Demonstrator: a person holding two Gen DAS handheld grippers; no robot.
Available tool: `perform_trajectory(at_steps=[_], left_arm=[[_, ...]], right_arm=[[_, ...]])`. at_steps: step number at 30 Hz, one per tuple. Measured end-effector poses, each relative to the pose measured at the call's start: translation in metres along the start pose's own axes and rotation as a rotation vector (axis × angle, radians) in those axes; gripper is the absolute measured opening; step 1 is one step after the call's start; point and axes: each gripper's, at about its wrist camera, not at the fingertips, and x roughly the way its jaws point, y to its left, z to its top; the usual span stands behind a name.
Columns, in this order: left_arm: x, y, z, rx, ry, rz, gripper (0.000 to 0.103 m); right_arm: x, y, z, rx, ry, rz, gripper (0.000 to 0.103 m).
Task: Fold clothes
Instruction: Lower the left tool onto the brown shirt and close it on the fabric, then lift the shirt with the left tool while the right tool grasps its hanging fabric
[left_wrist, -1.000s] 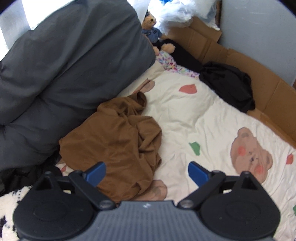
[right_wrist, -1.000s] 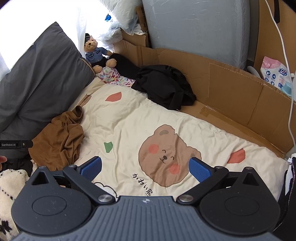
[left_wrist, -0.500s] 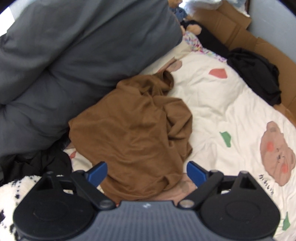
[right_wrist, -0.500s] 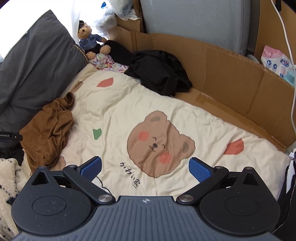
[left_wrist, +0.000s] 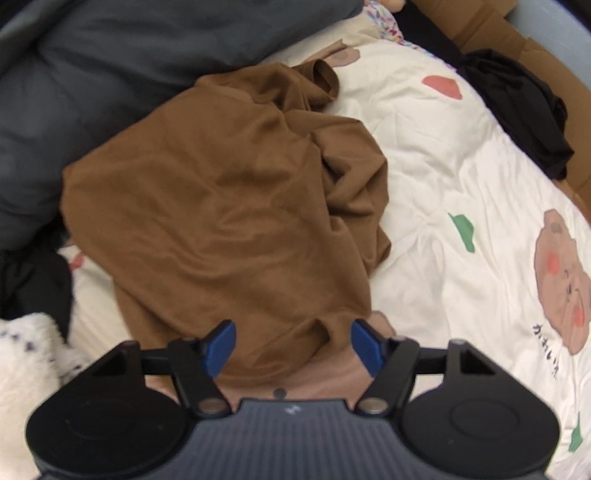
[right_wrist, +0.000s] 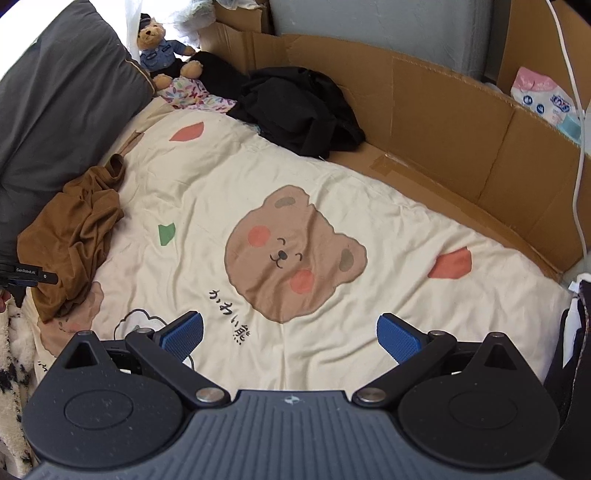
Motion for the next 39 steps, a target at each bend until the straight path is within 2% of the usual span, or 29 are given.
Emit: perform_trajectory(at_steps=[4,7,14,15,16,18,19,25,29,34,39], left_arm=[[0.013,-0.008,-0.004,0.076,0.005,-0.052,0.058],[0.021,-0.016,-0.008,0.113,0.012,-0.069,0.058],[0.037,-0.023,-0.009,0.225,0.002,-0.008,0.057],[0.039,-0.023,-0.009,0.243,-0.004,0.004,0.049],[0.041,-0.022,-0.008,0.258,-0.004,0.008,0.033],[0.045,-0.020,-0.006,0.269,0.004,0.006,0.013],[0.044,-0.019,-0.004,0.262,0.004,-0.005,0.008],[0.026,-0.016,0.000,0.226,-0.003,-0.109,0.003],[-0.001,-0.028,0.006,0.266,-0.040,-0.230,0.003],[-0.036,-0.049,0.019,0.273,-0.077,-0.313,0.003],[-0.074,-0.079,0.021,0.343,-0.117,-0.422,0.003]], right_arm=[[0.005,-0.002,-0.001,-0.006,0.014,-0.004,0.103],[0.007,-0.003,-0.002,-0.006,0.016,0.006,0.103],[0.017,-0.001,-0.006,-0.017,0.040,0.109,0.103],[0.018,0.001,-0.007,-0.026,0.040,0.110,0.103],[0.018,0.002,-0.007,-0.027,0.042,0.111,0.103],[0.018,0.003,-0.006,-0.020,0.045,0.112,0.103],[0.018,0.003,-0.005,-0.018,0.044,0.110,0.103],[0.015,-0.005,-0.002,0.001,0.027,0.072,0.103],[0.011,-0.012,0.001,0.005,0.012,0.054,0.103],[-0.001,-0.017,0.007,0.010,-0.026,0.051,0.103],[-0.016,-0.019,0.013,0.017,-0.078,0.068,0.103]])
